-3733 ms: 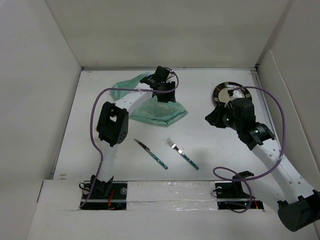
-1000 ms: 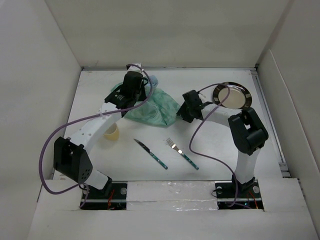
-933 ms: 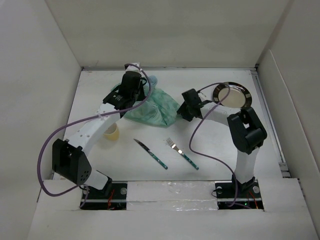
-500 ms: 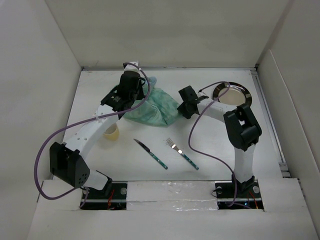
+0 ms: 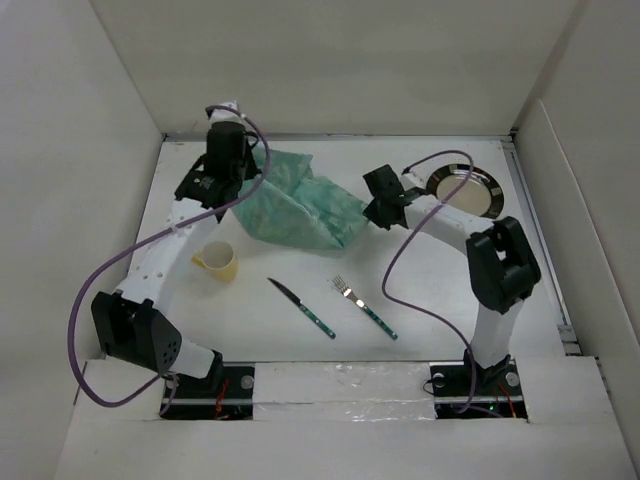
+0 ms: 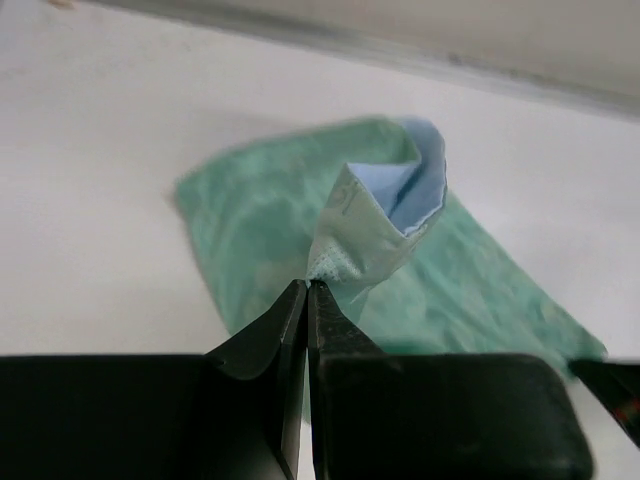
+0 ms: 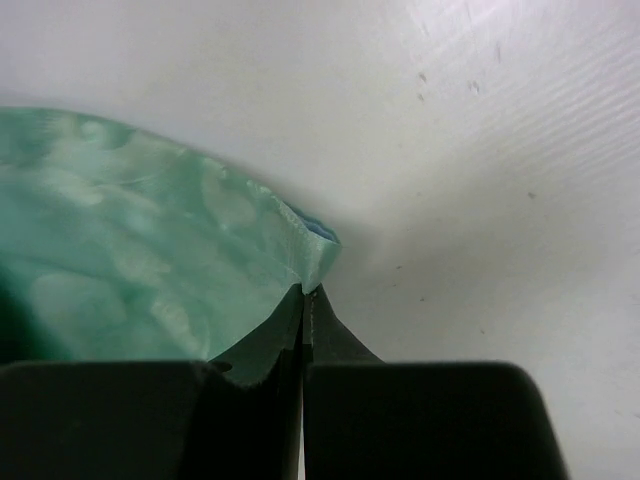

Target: Set the dinner table for one person

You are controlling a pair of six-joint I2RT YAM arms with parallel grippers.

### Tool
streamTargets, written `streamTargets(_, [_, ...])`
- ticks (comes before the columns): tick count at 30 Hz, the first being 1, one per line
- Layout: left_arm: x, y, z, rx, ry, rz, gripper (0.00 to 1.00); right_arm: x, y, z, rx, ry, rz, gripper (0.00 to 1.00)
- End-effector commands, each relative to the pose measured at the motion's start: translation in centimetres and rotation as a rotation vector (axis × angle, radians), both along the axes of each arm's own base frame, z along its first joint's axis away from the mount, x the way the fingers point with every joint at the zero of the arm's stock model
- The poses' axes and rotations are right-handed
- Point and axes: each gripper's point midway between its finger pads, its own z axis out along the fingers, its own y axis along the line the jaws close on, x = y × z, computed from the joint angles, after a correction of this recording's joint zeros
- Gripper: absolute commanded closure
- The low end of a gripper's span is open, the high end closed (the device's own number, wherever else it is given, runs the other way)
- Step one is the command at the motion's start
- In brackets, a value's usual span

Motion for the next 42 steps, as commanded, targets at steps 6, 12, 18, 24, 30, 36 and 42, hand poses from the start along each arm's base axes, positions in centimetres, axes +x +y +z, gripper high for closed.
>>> streamTargets(6, [0.4,6.7,17.4,-0.195,-0.338,0.128,1.0,-0.9,-7.3,27.1,-0.088,-0.562,0.072,1.0])
streamTargets(12, [-3.3,6.3,22.9,-0.317,-0.467,0.098,1.0,-8.2,-11.3,36.9,-0.073,-0.747,0.1,1.0])
streamTargets(18, [-4.9,6.1,23.8,-0.388,-0.521,0.082,1.0,-11.3,-13.3,41.0,-0.081,-0.814,0.103,1.0])
streamTargets(24, [-0.4,4.6,17.9,-0.355,-0.375,0.064,1.0,-6.5,-13.4,40.0,-0.105,-0.767,0.153,1.0])
streamTargets(30, [4.2,4.7,17.4,-0.316,-0.335,0.076,1.0,1.0,-12.8,37.5,-0.1,-0.703,0.19,1.0])
streamTargets(36, [6.6,6.9,21.2,-0.371,-0.394,0.086,1.0,4.2,-12.0,43.3,-0.043,-0.815,0.22,1.0])
streamTargets(42, [5.5,7.4,20.8,-0.373,-0.406,0.094,1.0,4.7,-12.0,45.5,-0.043,-0.854,0.243,1.0])
